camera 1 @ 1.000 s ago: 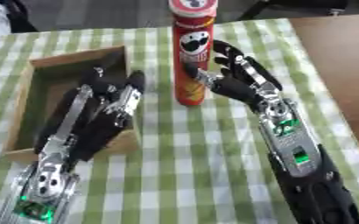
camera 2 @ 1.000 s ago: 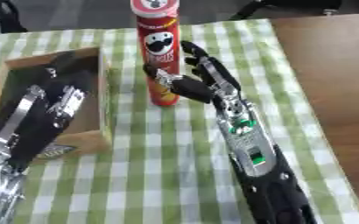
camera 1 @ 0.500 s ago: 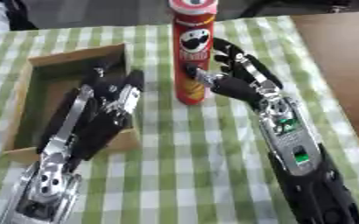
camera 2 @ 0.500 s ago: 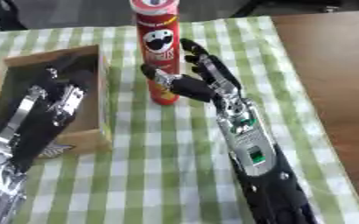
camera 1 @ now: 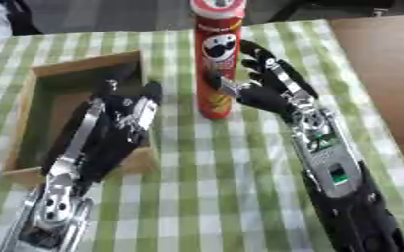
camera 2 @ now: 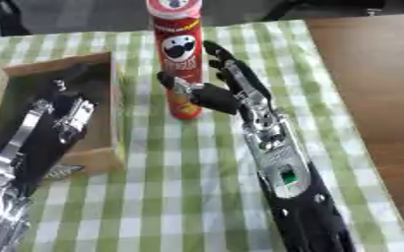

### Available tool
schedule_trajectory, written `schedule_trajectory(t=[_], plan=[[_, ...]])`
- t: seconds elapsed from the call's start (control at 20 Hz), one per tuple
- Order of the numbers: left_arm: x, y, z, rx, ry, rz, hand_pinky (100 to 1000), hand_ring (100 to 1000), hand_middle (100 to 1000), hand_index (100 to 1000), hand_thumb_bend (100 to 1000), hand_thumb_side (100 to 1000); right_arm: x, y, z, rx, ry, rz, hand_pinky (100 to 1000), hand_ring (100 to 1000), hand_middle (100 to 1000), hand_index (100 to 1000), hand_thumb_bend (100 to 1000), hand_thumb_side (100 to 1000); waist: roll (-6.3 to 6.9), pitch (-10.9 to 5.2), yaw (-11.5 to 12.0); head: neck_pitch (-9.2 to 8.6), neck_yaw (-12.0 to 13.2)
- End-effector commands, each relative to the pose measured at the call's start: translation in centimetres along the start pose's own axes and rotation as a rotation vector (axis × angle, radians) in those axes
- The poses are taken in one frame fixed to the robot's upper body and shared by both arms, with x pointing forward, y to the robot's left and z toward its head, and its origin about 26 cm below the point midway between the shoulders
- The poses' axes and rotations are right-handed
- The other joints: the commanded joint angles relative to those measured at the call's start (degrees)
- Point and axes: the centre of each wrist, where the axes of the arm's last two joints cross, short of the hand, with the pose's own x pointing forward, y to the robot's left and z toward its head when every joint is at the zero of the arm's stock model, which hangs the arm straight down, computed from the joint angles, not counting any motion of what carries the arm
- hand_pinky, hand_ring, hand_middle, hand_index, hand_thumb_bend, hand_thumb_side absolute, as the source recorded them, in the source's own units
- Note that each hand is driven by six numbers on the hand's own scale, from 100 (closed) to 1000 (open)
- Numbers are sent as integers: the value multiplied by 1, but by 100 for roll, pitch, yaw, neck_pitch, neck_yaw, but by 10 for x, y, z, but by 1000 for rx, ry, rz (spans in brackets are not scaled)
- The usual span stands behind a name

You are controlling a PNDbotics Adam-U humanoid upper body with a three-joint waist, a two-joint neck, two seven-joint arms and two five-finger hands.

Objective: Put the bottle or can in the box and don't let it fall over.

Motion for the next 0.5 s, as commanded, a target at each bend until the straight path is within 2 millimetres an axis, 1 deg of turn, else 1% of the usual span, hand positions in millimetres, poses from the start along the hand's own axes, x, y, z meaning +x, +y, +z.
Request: schedule_trajectory(t=[0.05, 0.3, 0.5], plan=[[6, 3, -3, -1, -31, 18, 895, 826, 203, 1000, 225, 732, 10, -3, -2, -18, -31, 8, 1000, 1000, 1000, 1000, 633, 471, -15, -71, -11, -90, 25], [5, 4, -5, -9, -33, 33, 894, 823, 197, 1000, 216, 733, 11, -2, -4, -22, -29, 2, 1000, 1000, 1000, 1000, 613, 467, -19, -38, -9, -112, 21], [5, 4, -6, -13, -33, 40, 893, 819, 191, 1000, 213, 735, 12, -2, -4, -28, -27, -1, 1000, 1000, 1000, 1000, 620, 473, -22, -17, -14, -128, 17]])
